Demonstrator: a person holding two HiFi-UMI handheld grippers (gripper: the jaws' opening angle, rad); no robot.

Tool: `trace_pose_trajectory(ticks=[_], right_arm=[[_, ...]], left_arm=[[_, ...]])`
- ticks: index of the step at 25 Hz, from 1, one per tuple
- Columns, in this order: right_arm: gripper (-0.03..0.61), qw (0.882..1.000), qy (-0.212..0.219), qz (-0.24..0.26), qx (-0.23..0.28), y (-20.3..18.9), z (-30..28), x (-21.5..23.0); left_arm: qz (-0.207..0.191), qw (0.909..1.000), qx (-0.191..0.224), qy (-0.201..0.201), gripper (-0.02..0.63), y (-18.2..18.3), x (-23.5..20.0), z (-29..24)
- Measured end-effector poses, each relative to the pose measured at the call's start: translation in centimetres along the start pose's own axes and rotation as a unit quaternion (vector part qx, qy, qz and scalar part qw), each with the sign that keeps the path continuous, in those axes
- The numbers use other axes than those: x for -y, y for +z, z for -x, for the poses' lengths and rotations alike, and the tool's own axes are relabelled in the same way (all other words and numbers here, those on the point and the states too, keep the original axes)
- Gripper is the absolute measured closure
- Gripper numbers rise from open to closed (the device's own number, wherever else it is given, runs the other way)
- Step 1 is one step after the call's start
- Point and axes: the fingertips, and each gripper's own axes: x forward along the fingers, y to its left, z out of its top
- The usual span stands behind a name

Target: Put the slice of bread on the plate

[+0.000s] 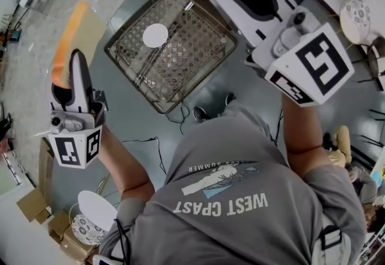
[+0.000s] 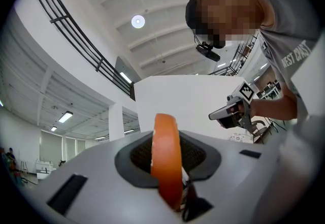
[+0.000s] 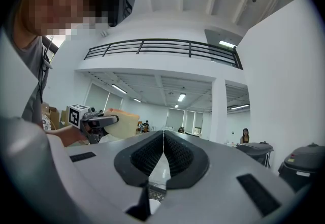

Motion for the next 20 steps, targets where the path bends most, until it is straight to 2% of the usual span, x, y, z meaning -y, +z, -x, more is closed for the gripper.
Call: trace_pose_trajectory(ticks=[9, 20], right_arm=[[0.572, 1.0, 0.028, -0.012, 0.002, -0.8, -2.3, 3.0], [0.572, 0.996, 0.086, -0.023, 0.013, -2.3, -4.3, 8.4]], left_arm=[[-0.009, 0.9992, -0.027, 0.026, 0.518, -1.2, -0.4, -2.3], [-0.029, 0.9952, -0.057, 0.074, 0.518, -2.9, 0.4, -7.0]])
